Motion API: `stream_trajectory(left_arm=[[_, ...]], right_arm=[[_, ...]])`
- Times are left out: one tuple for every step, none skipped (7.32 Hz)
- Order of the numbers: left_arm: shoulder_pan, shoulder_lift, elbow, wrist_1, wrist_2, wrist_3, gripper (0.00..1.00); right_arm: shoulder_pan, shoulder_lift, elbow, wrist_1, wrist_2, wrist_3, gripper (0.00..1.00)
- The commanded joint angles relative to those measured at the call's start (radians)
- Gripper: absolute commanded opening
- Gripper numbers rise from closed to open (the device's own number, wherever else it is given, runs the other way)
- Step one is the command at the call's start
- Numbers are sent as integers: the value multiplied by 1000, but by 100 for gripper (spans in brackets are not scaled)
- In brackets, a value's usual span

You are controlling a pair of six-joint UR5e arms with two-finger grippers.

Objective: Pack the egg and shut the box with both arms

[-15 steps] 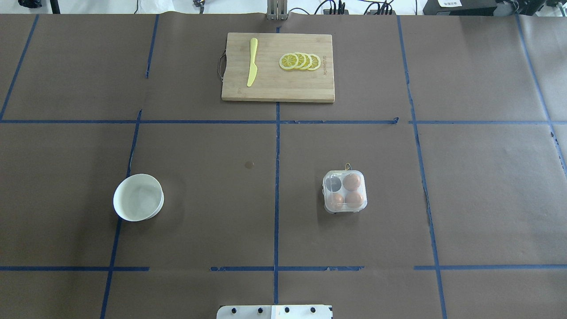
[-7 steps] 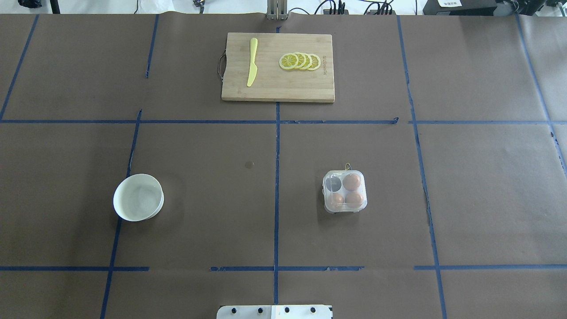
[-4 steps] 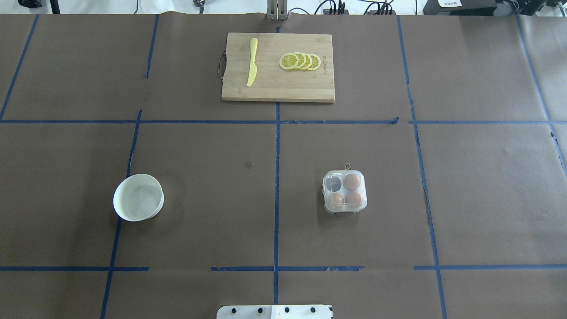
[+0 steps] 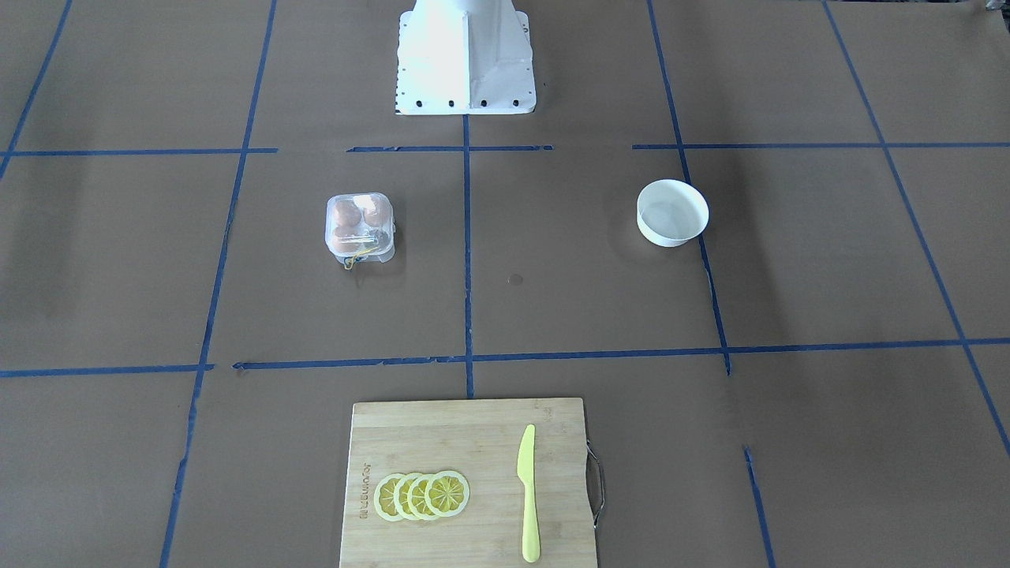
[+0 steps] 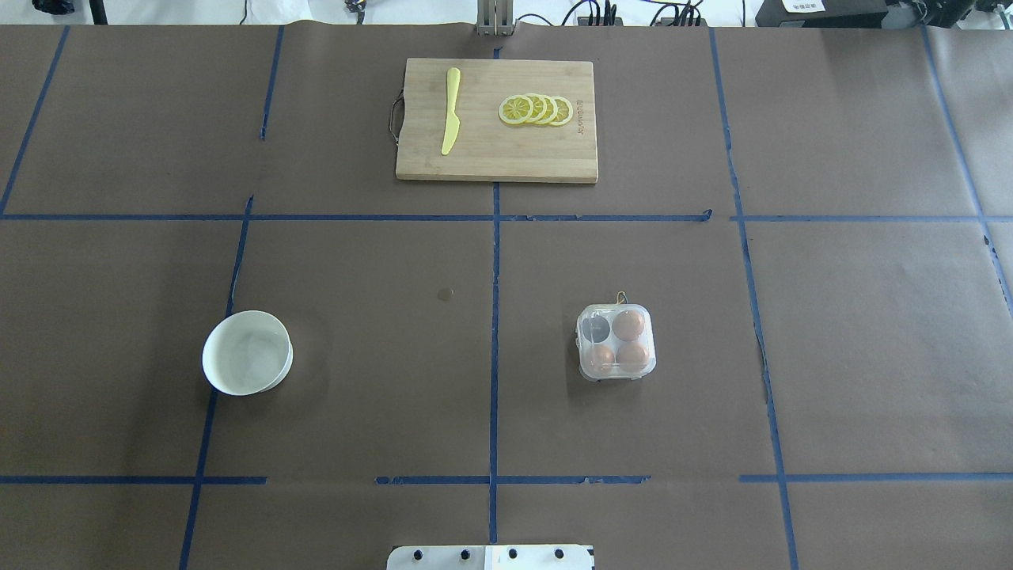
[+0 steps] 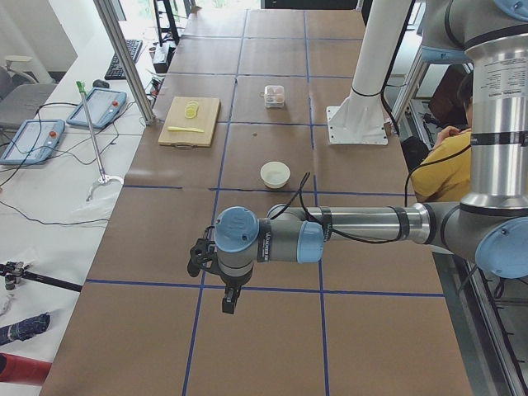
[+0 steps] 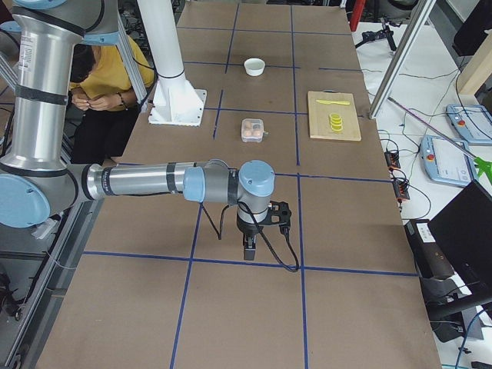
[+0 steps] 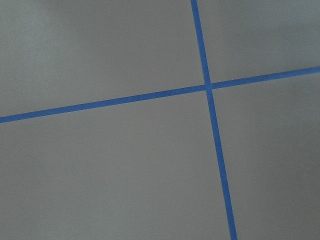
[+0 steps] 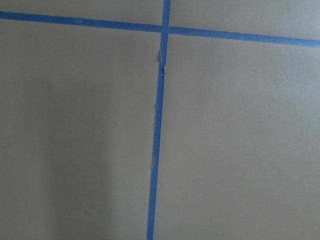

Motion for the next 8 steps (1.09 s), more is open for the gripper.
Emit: stream_trajectory(left_arm=[[0, 0, -1, 0, -2, 0, 100], [0, 0, -1, 1, -2, 0, 100], [0, 0, -1, 1, -2, 0, 100], [0, 0, -1, 1, -2, 0, 100], [0, 0, 1, 1, -2, 0, 100], [0, 0, 1, 1, -2, 0, 100], [0, 0, 1, 1, 1, 0, 100], [0, 0, 1, 1, 1, 0, 100]], right_arm=[[0, 0, 1, 1, 0, 0, 100], [-2, 0, 1, 1, 0, 0, 100], [-5, 3, 1, 1, 2, 0, 100], [-8, 3, 1, 1, 2, 0, 100], [-12, 3, 1, 1, 3, 0, 100], [-15, 5, 3, 1, 3, 0, 100], [-17, 5, 3, 1, 3, 0, 100], [-18, 5, 3, 1, 3, 0, 100]])
